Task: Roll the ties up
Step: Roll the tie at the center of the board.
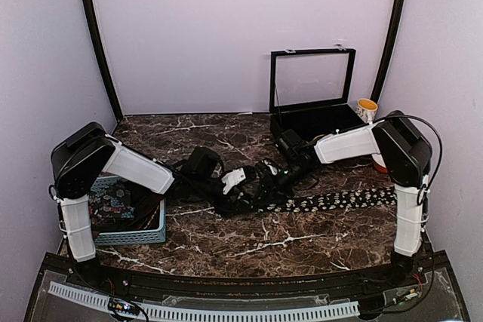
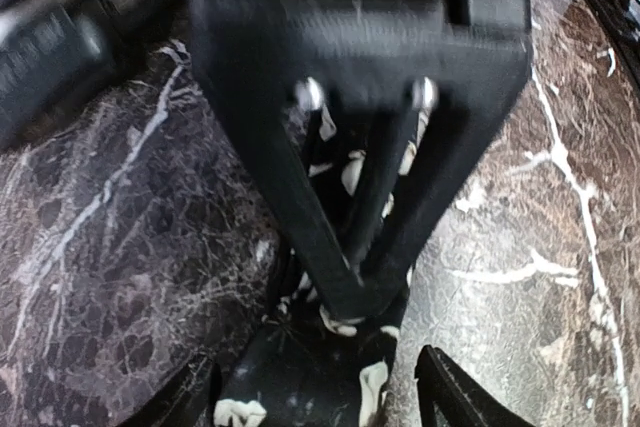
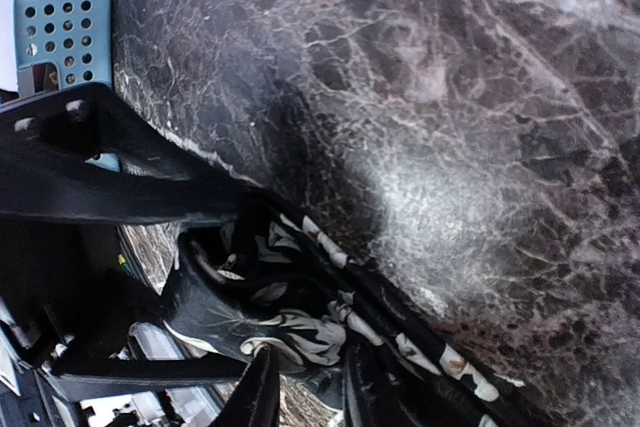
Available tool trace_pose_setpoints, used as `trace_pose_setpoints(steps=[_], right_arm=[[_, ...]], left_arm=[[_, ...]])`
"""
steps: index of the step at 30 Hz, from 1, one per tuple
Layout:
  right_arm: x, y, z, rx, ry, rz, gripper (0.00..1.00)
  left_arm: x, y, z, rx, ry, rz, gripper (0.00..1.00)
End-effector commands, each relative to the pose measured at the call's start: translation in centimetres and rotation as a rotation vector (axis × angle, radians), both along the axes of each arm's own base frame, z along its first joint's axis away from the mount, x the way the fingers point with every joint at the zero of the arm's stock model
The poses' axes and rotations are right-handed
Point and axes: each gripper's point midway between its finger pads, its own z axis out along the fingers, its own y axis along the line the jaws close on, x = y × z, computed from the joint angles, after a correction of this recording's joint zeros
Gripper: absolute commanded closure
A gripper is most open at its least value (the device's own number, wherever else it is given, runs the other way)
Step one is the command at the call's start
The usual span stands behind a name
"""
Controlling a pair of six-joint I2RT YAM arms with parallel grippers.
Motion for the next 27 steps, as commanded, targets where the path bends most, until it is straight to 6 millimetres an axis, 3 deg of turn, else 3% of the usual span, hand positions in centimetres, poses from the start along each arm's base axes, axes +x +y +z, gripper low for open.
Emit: trace_pose_setpoints(steps=[1,4,10,16,22,27], right_arm=[[1.4,-2.1,2.8,0.008,-0.042,-0.059,0.71],[2.1,-5.6,4.1,0.007,-0.039,-0.145,0.65],[2.2,-16.4,3.4,-0.102,0.001,-0.417,0.59],[2.9,-26.7,2.3,-0.277,0.003,-0.714,0.58],[5.8,-30.9,2.1,-0.327,-0.012,-0.863,0.58],[5.8,-33.8,-0.9,-0.489,0.036,-0.889,0.58]], left_arm=[[-1.1,-0.3,-0.6,0.013,0.01,-0.057,0.33],[-1.2,-0.2,-1.0,0.019,0.015,-0.058,0.37],[-1.3,-0.2,-1.3,0.03,0.02,-0.067,0.48],[-1.3,-0.2,-1.4,0.03,0.019,-0.066,0.5],[-1.1,-0.3,-1.4,0.025,0.023,-0.05,0.47],[-1.0,-0.3,-1.4,0.021,0.024,-0.043,0.47]])
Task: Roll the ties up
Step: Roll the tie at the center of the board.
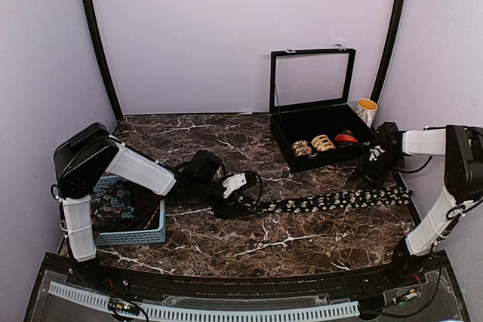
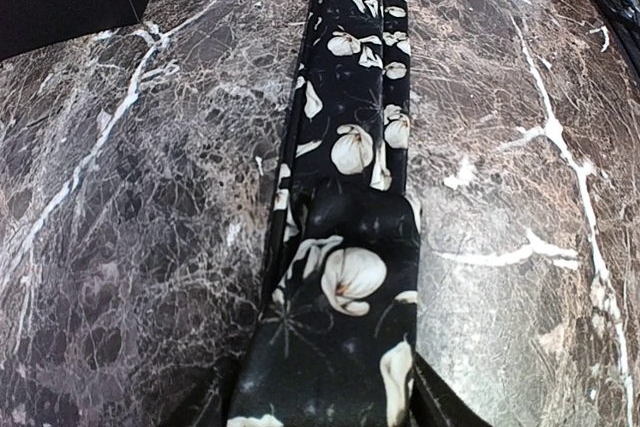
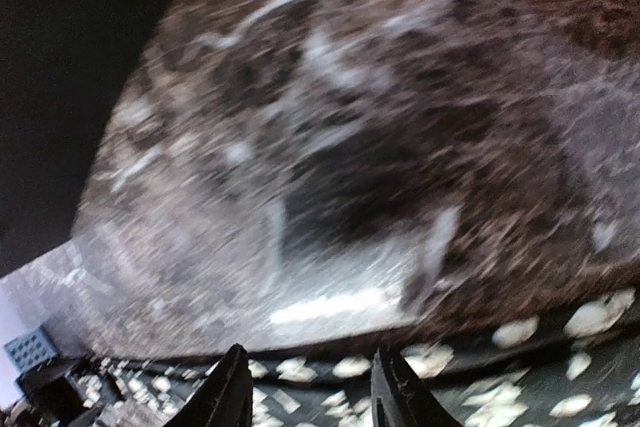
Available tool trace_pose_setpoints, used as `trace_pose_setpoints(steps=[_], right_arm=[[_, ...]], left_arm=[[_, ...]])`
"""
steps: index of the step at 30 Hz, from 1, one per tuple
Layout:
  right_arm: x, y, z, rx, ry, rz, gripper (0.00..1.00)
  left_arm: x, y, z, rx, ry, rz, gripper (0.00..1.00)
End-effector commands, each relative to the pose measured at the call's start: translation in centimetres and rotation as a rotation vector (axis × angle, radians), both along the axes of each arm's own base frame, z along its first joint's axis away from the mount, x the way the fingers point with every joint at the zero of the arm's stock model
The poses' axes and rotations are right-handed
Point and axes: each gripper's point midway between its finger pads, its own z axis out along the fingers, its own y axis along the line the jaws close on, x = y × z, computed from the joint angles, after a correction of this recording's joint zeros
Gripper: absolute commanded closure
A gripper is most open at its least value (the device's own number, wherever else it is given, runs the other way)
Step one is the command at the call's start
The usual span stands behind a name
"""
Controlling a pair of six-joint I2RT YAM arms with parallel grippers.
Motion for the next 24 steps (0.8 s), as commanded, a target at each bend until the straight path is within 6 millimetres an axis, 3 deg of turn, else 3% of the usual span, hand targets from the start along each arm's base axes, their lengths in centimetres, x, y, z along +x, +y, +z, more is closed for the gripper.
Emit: trace_pose_setpoints(steps=[1,7,15,20,24], right_arm=[[-0.1,-3.1,-2.4,-0.148,0.087,-0.043,0.58],[-2.4,-4.0,-4.3,-0.208,0.184,-0.011,0.58],[-6.9,-3.3,-4.4,-0.168,0.261,-0.051,0.57],[-8.8,-3.1,-4.1,-0.155,0.252,-0.08,0.57],[-8.3,-2.6,-4.0,-0.13,0.211,-0.074,0.57]], left_arm=[[-0.2,-0.3,0.1,-0.011,0.013,-0.005,0.47],[-1.0,-0.2,-0.3,-0.007,0.038,-0.016,0.51],[-3.2,-0.1,-0.4,0.004,0.056,-0.049,0.59],[-4.4,0.7,-0.5,0.002,0.082,-0.029,0.62],[-5.1,1.3,-0.3,0.001,0.096,-0.008,0.63]])
